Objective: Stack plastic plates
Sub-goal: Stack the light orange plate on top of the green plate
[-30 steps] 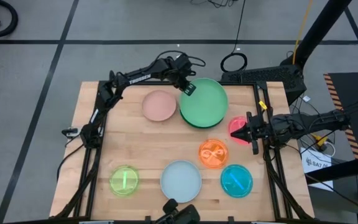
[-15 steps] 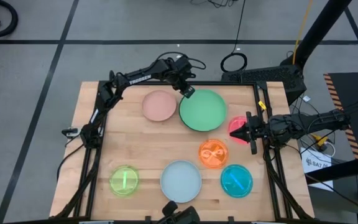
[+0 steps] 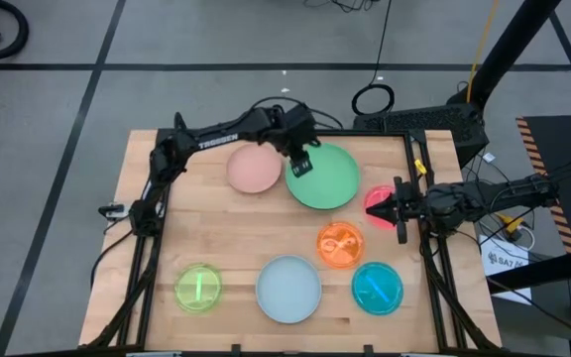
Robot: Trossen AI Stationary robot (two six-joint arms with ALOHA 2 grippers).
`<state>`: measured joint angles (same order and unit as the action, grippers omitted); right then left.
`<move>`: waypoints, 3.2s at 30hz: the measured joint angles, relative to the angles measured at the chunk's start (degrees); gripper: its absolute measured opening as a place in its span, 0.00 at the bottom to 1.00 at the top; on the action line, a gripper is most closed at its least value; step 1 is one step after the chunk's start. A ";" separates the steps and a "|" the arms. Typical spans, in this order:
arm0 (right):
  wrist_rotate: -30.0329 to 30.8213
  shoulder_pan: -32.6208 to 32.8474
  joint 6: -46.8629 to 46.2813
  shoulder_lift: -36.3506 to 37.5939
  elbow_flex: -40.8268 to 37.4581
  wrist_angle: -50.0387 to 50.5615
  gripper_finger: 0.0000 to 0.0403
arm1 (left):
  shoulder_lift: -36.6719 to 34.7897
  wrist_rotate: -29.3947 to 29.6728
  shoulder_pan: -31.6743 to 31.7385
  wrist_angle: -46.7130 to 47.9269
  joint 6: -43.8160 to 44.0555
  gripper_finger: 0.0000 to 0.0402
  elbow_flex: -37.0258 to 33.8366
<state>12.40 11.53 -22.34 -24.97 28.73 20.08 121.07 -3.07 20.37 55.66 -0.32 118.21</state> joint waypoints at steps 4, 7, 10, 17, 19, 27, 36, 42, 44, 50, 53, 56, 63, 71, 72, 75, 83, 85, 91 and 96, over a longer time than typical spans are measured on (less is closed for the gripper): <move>1.79 0.00 -2.53 -1.65 0.00 -0.09 0.04 | -2.54 2.27 -5.53 -1.07 -3.21 0.43 0.01; 4.23 0.00 -4.97 -3.88 0.00 -0.09 0.04 | -4.33 3.83 -9.20 -1.16 -4.22 0.43 0.00; 4.10 0.16 -6.72 -6.68 0.00 -0.57 0.04 | -6.04 5.35 -12.42 -0.89 -4.98 0.43 0.00; 3.95 1.87 -8.50 -12.69 0.00 -4.21 0.04 | -8.12 10.00 -18.38 2.64 -5.00 0.43 0.00; 3.89 2.68 -8.53 -14.14 0.00 -5.58 0.04 | -8.18 11.21 -19.77 3.91 -4.89 0.43 -0.02; 3.98 5.26 -12.18 -17.55 0.00 -6.74 0.04 | -16.89 14.16 -24.43 -5.78 -0.63 0.43 -17.38; 4.44 5.33 -14.72 -21.58 0.00 -11.76 0.04 | -36.76 22.32 -28.94 -23.01 8.30 0.43 -43.65; 5.74 3.12 -12.67 -26.89 5.24 -10.31 0.04 | -43.78 33.00 -33.56 -23.84 12.81 0.43 -52.40; 5.70 2.29 -10.88 -29.50 8.69 -7.60 0.04 | -44.52 37.45 -34.50 -22.91 13.01 0.43 -53.42; 5.61 0.00 -7.07 -38.73 21.03 1.69 0.04 | -45.04 51.74 -35.88 -9.83 17.81 0.43 -53.81; 5.57 -1.10 -3.59 -43.75 26.78 5.23 0.04 | -45.06 59.01 -35.83 -2.38 21.51 0.43 -53.81; 5.56 -2.58 0.96 -48.91 32.36 6.40 0.04 | -45.05 64.29 -35.77 4.66 25.09 0.43 -53.81; 5.25 -8.13 13.35 -61.60 45.94 10.13 0.04 | -49.06 66.09 -35.90 10.16 23.38 0.43 -53.81; -1.55 -15.97 24.49 -74.57 60.76 10.29 0.04 | -59.31 65.82 -37.90 2.65 15.89 0.43 -58.85; -2.66 -16.92 25.56 -76.22 62.38 10.04 0.04 | -61.21 65.39 -38.30 -0.79 14.25 0.43 -60.94; -6.64 -19.36 28.71 -81.25 66.95 9.45 0.04 | -66.73 63.01 -38.97 -12.28 8.61 0.43 -67.09; -11.49 -23.22 34.24 -96.05 80.25 8.87 0.04 | -77.16 64.82 -39.14 -21.41 5.58 0.43 -74.18; -12.19 -23.65 34.58 -99.44 83.02 8.81 0.04 | -78.54 67.24 -38.94 -21.24 7.25 0.43 -74.16; -12.60 -23.85 33.92 -107.15 88.19 8.65 0.05 | -80.50 68.28 -38.94 -19.87 8.38 0.43 -74.14; -12.28 -23.52 33.71 -109.58 88.26 7.89 0.13 | -80.53 69.57 -38.94 -16.71 9.68 0.43 -74.14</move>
<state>0.12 -11.99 11.37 -134.55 116.99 27.97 40.54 66.50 -18.57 38.95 9.35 44.07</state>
